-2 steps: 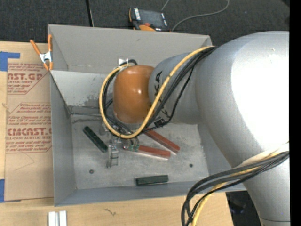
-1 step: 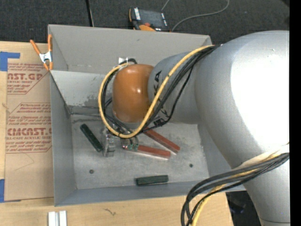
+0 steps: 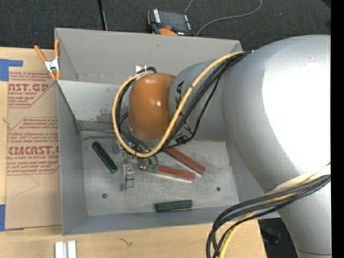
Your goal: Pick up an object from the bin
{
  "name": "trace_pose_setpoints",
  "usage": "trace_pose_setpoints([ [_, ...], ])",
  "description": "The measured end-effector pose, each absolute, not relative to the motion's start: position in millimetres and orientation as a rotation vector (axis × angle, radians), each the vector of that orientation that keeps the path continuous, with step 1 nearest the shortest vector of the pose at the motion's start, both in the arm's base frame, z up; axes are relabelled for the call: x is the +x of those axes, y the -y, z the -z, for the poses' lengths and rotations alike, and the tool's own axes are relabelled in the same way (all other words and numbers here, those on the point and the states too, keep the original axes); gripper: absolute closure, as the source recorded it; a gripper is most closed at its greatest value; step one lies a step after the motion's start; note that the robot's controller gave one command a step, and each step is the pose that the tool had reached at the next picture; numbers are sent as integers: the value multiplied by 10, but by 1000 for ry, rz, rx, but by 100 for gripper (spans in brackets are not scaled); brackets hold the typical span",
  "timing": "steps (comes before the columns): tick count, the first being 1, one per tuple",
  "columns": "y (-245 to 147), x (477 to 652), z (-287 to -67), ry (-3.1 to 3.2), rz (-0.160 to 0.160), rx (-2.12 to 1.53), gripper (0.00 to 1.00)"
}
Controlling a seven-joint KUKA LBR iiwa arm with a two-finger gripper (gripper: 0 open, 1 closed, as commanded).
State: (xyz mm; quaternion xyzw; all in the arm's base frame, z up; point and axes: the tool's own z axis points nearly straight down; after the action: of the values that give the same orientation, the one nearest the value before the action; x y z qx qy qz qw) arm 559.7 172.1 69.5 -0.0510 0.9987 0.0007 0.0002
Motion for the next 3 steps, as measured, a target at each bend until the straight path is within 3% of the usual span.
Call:
trace_pose_setpoints([
  [1,-1415,5650,-1252,-3132,-1,-127,0],
  [2,-601,5628,-687,-3146,6,-34,0],
  [3,-658,5638,-718,-3141,-2,-45,100],
])
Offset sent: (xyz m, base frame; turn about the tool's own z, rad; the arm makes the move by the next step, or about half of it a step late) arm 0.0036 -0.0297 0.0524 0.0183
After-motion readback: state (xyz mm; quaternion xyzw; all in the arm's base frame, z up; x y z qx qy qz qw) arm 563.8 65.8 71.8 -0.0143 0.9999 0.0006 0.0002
